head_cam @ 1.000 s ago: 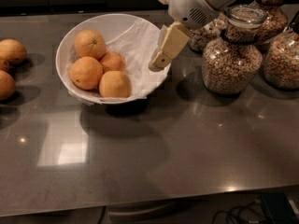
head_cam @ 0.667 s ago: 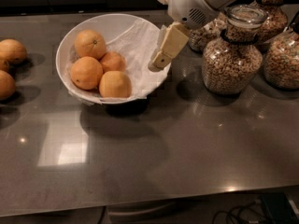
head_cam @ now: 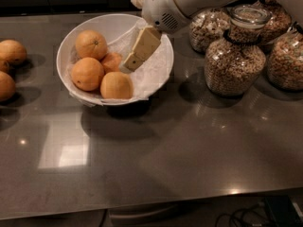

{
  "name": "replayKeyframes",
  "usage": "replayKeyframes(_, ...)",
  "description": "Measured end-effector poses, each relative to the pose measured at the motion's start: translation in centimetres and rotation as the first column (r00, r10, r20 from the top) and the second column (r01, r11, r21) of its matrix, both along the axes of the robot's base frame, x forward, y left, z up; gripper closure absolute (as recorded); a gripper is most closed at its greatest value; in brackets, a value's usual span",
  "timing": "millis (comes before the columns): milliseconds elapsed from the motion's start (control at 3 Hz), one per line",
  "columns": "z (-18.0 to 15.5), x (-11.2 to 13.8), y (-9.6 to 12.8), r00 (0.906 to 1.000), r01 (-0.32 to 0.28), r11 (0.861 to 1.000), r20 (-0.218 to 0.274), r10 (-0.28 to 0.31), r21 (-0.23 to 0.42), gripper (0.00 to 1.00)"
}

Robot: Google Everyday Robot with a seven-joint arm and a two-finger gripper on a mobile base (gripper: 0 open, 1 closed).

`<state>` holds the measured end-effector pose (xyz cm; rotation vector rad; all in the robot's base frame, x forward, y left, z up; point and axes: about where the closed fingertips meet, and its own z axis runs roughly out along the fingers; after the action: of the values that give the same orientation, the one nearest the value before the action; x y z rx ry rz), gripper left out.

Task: Pick orange from white bowl

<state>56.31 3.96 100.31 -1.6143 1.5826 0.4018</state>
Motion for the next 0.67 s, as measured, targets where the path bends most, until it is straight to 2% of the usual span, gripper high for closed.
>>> replayKeyframes(333, 0.0, 0.0, 0.0, 1.0000, 0.000, 1.000, 0.000, 0.000, 0.000, 0.00)
replayKeyframes(667, -0.8, -1.2, -0.3, 0.9995, 0.030, 0.999, -0.005, -0.030, 0.024, 0.00)
